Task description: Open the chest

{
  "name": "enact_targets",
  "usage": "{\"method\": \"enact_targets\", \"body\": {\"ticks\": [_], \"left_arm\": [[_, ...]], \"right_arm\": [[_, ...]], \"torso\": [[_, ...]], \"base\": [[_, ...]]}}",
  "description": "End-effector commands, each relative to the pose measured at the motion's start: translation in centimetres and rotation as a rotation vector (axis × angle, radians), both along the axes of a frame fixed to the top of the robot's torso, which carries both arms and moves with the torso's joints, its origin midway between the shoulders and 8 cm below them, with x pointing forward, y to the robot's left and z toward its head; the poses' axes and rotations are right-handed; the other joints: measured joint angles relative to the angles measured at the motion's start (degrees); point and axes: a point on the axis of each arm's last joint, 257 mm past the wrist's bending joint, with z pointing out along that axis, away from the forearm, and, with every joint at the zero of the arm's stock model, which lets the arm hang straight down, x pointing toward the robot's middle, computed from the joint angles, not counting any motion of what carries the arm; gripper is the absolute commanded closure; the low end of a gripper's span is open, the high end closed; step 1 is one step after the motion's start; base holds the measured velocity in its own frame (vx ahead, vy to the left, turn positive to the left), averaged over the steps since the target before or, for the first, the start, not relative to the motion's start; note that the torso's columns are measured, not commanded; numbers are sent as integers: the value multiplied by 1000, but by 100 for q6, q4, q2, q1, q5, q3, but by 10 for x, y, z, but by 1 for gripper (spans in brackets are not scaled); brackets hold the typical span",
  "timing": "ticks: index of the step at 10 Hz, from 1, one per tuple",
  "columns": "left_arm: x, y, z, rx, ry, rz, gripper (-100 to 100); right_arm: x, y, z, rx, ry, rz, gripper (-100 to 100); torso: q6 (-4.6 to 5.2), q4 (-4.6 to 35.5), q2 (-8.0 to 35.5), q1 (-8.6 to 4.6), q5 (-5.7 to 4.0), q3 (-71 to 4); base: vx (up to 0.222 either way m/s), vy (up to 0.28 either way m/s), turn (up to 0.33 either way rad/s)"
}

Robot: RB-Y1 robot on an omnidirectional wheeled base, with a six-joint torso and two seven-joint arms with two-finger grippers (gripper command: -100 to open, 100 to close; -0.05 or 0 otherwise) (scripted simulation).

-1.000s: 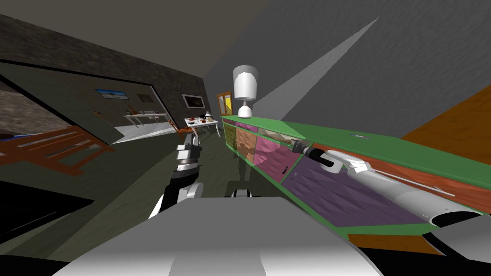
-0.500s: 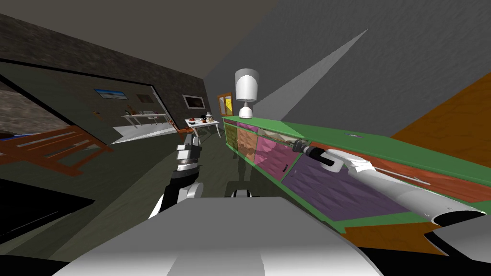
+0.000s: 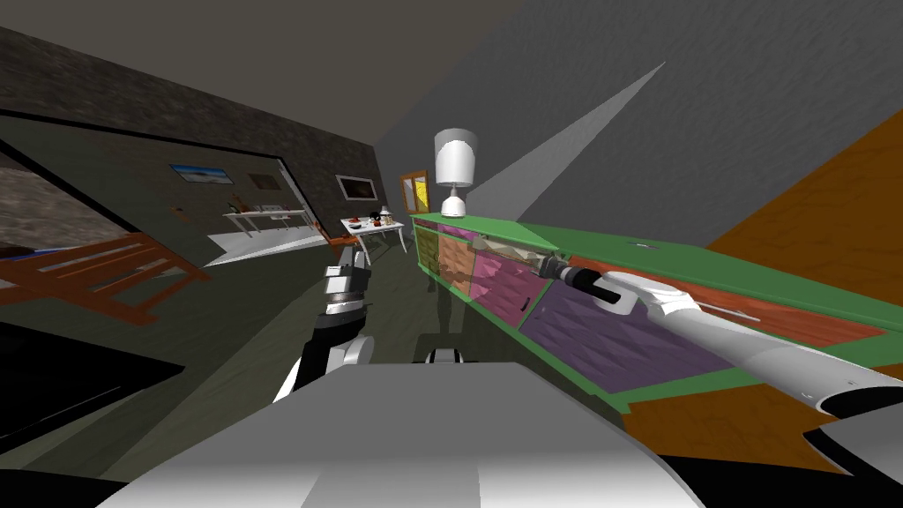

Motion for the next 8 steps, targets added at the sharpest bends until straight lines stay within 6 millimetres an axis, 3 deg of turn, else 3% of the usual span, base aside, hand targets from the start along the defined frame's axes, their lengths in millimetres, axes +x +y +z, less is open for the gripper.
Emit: {"method": "enact_targets", "body": {"ticks": [1,4,5,6,8], "left_arm": [[0,0,0,0,0,0,0],[0,0,0,0,0,0,0],[0,0,0,0,0,0,0],[0,0,0,0,0,0,0],[0,0,0,0,0,0,0]], "right_arm": [[-1,-4,22,-2,0,4,-100],[-2,-7,46,-6,1,8,-100],[-4,-5,39,-7,1,7,-100],[-4,-5,40,-5,1,7,0],[-4,-5,40,-5,2,7,0]], "torso": [[-1,4,13,12,4,8],[0,9,29,17,5,19],[1,8,26,14,4,17],[-3,8,25,9,2,16],[0,7,23,11,3,15]], "base": [[20,26,-14],[13,31,-13],[6,13,-9],[0,0,0],[0,0,0]]}}
